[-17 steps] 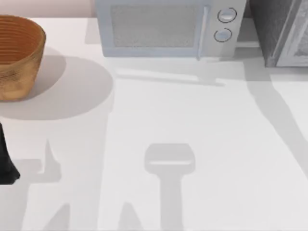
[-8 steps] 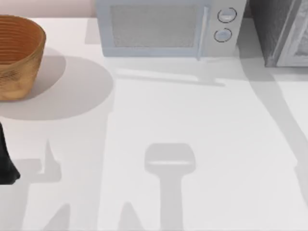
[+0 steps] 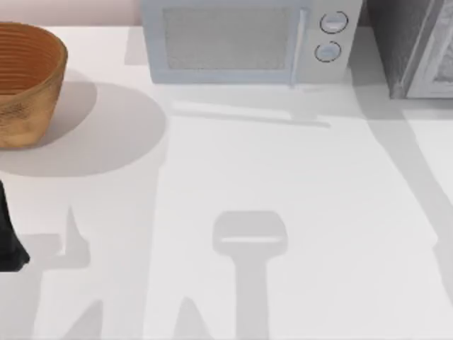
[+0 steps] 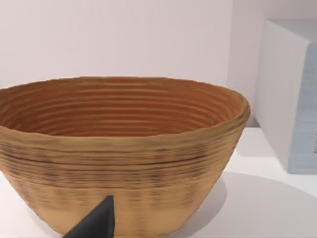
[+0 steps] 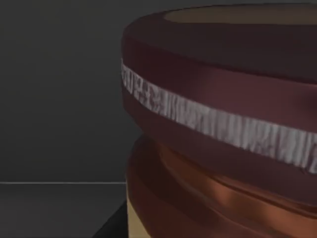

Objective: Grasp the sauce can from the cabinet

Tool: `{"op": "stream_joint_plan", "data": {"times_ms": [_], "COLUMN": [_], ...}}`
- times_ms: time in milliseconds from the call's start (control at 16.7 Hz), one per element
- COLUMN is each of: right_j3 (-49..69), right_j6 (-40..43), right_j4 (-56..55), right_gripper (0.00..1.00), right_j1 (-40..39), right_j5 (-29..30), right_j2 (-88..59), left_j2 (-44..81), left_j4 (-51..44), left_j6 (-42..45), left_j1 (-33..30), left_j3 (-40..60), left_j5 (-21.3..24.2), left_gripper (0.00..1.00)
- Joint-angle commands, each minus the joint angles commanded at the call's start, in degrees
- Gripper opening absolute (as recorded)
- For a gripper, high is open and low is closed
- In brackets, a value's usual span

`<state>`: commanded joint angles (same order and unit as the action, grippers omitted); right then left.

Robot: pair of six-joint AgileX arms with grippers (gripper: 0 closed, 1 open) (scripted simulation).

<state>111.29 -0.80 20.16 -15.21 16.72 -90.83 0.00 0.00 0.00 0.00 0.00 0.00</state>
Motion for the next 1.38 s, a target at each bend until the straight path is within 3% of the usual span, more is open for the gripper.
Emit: {"op": "stream_joint_plan", "data": {"times_ms": [420, 1020, 1380], "right_j3": [0.0, 0.02, 3.44], "right_j6": [0.0, -0.09, -0.04], "right_j4": [0.0, 0.17, 12.63], "right_gripper": [0.02, 0.0, 0.0], "right_j1": [0.0, -0.21, -9.87], "right_j5": [0.0, 0.15, 10.72], "right_j2": [0.0, 0.16, 8.93], "left_j2": [0.0, 0.0, 0.0], "left_j4": [0.0, 0.0, 0.0], "left_j6": [0.0, 0.0, 0.0], "left_j1": [0.0, 0.0, 0.0], "left_j3": [0.0, 0.0, 0.0], "left_j5": [0.0, 0.0, 0.0], "left_gripper": [1.0, 1.0, 1.0]}}
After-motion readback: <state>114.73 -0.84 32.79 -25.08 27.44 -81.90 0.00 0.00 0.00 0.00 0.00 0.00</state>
